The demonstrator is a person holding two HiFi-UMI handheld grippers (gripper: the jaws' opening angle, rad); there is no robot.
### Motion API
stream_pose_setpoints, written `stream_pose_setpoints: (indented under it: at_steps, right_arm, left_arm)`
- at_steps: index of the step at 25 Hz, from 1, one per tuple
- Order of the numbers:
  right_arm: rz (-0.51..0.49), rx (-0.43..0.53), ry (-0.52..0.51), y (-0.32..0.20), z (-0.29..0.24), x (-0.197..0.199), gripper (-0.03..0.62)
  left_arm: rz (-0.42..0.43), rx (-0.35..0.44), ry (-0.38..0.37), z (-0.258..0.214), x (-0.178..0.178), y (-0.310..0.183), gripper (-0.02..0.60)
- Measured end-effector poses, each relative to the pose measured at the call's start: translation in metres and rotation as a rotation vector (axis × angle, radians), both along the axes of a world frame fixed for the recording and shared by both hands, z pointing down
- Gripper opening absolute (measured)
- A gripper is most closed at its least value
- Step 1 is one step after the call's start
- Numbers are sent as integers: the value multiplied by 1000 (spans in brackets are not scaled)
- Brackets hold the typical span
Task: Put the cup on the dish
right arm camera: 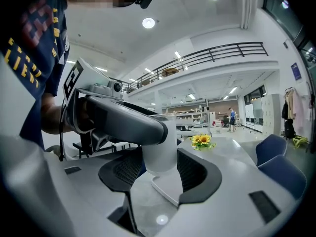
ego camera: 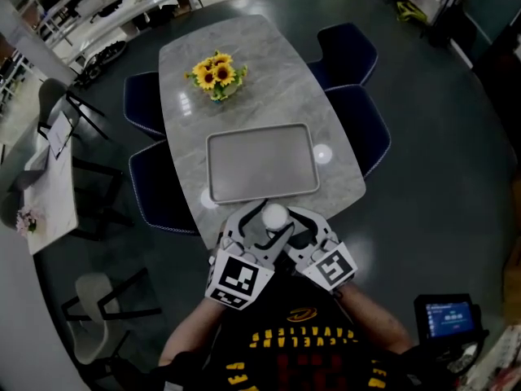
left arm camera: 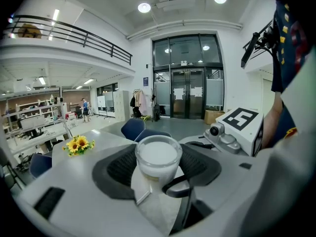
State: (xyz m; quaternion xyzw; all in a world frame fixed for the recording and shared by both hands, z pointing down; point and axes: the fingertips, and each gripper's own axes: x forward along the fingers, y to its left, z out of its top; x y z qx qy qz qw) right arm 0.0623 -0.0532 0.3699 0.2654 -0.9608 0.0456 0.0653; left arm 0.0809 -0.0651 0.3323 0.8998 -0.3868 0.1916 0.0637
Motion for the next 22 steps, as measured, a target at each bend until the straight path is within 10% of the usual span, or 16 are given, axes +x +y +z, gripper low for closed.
stream_pose_setpoints:
  at_steps: [22]
  right_arm:
    - [66, -3, 48, -100, 31, -31, 210]
  left_arm:
    - [60, -44, 4, 35, -31, -98, 271]
